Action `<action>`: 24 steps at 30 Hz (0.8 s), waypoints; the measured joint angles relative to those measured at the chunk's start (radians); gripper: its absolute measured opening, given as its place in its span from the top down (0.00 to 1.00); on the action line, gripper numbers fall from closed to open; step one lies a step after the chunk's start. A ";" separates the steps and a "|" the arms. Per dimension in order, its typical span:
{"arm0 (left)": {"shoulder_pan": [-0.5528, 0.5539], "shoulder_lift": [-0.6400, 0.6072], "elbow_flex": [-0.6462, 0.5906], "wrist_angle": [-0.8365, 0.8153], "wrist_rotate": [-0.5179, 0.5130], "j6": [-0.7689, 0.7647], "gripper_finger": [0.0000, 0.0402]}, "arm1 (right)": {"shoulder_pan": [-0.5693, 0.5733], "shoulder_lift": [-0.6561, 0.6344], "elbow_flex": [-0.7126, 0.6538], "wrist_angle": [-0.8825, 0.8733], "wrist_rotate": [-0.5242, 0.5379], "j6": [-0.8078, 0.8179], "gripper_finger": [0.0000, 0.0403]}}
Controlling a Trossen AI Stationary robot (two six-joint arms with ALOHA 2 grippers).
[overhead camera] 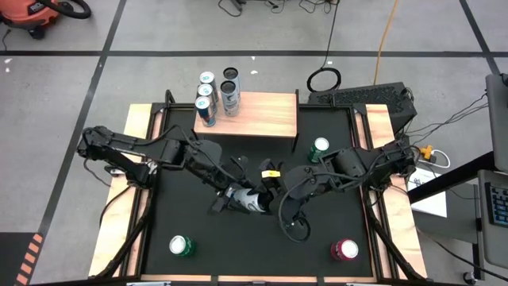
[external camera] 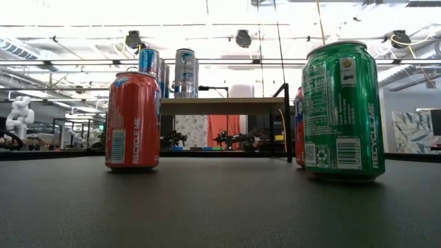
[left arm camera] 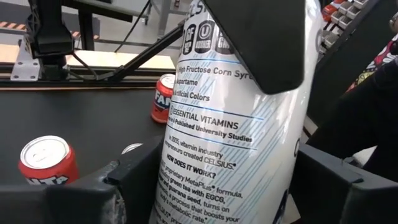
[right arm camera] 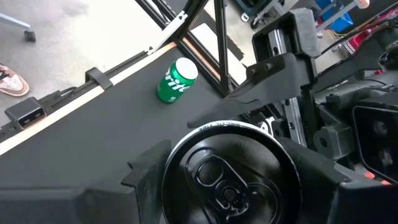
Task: Place canned beverage on shelf
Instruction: Put the white-blue soda can on the shelf
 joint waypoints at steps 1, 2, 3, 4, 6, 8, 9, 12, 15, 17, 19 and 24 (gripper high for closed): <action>0.000 0.000 0.000 0.001 0.000 0.000 0.28 | -0.001 0.000 0.000 0.000 -0.002 0.000 0.41; 0.000 0.000 0.000 0.000 0.000 0.001 0.29 | -0.001 0.000 0.000 0.000 -0.001 0.000 0.41; 0.000 0.000 0.000 -0.001 0.000 0.003 0.30 | -0.001 0.000 0.000 -0.001 -0.001 0.000 0.41; 0.000 0.000 0.000 0.000 0.000 0.007 0.31 | -0.001 0.000 0.000 -0.002 -0.001 0.000 0.41; 0.000 0.000 0.000 0.000 -0.001 0.008 0.32 | -0.001 0.000 0.000 -0.002 0.002 0.000 0.41; 0.000 0.000 0.000 0.000 -0.002 0.008 0.33 | -0.001 0.000 0.000 -0.002 0.003 0.000 0.41; -0.001 0.000 0.000 0.000 -0.002 0.008 0.33 | -0.001 0.000 0.000 -0.003 0.003 0.000 0.41; -0.001 0.000 0.000 0.001 -0.004 0.008 0.33 | -0.001 0.000 0.000 -0.003 0.008 0.000 0.40; -0.001 0.000 0.000 0.003 -0.005 0.005 0.34 | -0.001 0.000 0.000 -0.003 0.010 0.004 0.36; -0.001 0.000 0.000 0.007 -0.004 0.004 0.34 | -0.001 -0.003 0.000 0.000 0.014 0.036 0.32; -0.002 -0.004 0.000 0.016 -0.004 0.000 0.34 | -0.002 -0.006 0.000 0.009 0.020 0.088 0.26; 0.004 -0.017 0.000 0.066 -0.005 -0.002 0.34 | -0.003 -0.024 0.000 0.039 0.035 0.214 0.15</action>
